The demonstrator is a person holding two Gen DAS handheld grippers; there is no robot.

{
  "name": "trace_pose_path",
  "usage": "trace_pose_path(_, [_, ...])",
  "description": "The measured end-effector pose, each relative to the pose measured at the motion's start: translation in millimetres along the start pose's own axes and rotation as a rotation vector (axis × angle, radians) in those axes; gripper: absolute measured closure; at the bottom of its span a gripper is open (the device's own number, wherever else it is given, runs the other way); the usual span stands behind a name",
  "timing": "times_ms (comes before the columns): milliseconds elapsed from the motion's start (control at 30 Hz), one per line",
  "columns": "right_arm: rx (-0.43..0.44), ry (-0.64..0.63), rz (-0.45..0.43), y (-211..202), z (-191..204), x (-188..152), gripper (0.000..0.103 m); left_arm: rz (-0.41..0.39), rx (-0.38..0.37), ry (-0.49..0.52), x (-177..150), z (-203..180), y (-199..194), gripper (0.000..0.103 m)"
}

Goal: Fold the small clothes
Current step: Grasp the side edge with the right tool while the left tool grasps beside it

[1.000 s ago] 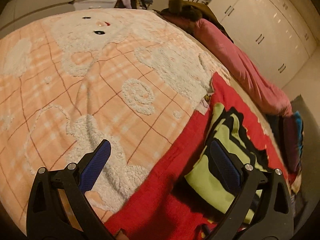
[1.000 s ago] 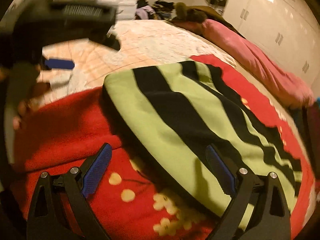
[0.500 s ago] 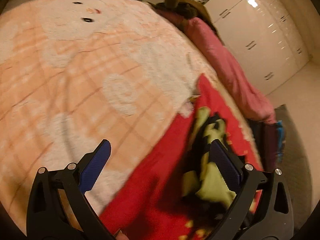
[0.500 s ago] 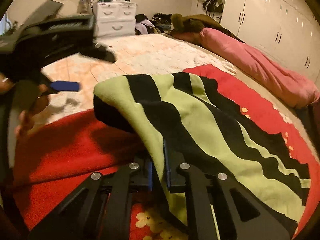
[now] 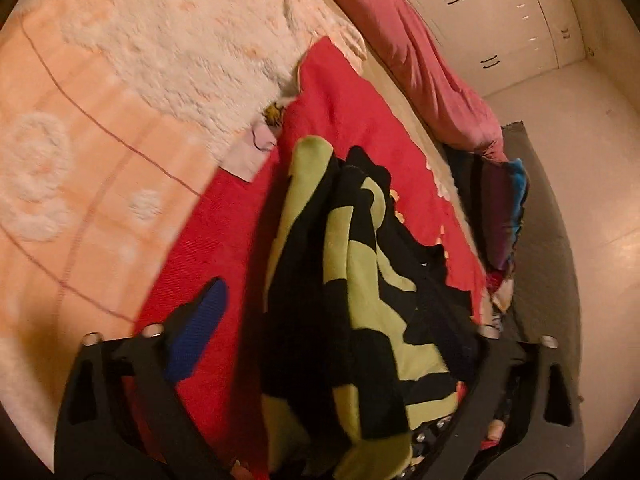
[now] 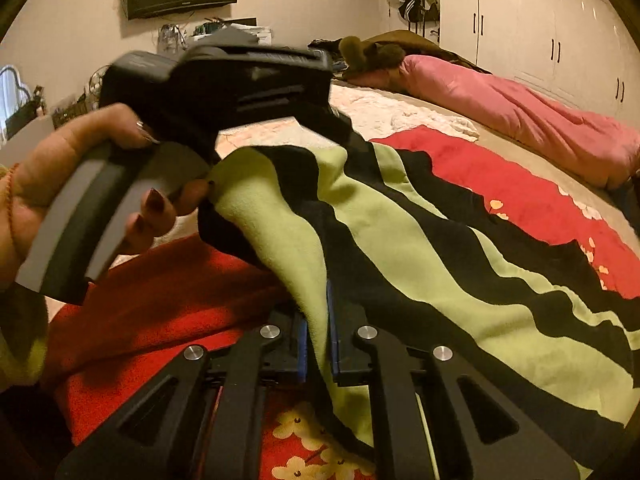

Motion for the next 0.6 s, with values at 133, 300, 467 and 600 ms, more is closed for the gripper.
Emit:
trace_pose_path(133, [0.009, 0.014, -0.007, -3.8, -1.0, -0.3, 0.096, 0.017, -0.044, -0.021, -7.8, -7.1, 16.2, 0.059])
trace_pose_path(300, [0.01, 0.035, -0.026, -14.9, -8.0, 1.4, 0.096, -0.033, -0.041, -0.001, -15.4, -26.3, 13.8, 0.089])
trace_pose_path(467, [0.001, 0.07, -0.058, -37.0, -25.4, 1.6, 0.096, -0.061, -0.051, 0.058, -25.8, -65.3, 8.5, 0.091])
trace_pose_path(600, [-0.015, 0.101, -0.082, -57.3, -42.3, 0.6, 0.096, -0.064, -0.056, 0.108, -32.8, -101.9, 12.1, 0.091])
Point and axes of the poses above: each gripper's, at about its wrist camera, not at the fingertips, and y roughly the way its jaws point, z to its left, x to its top, the point moved 9 cm from there along y, roughly the way its jaws point, and after that the axes turned 10 degrees about -x, right-handed, at the moved point
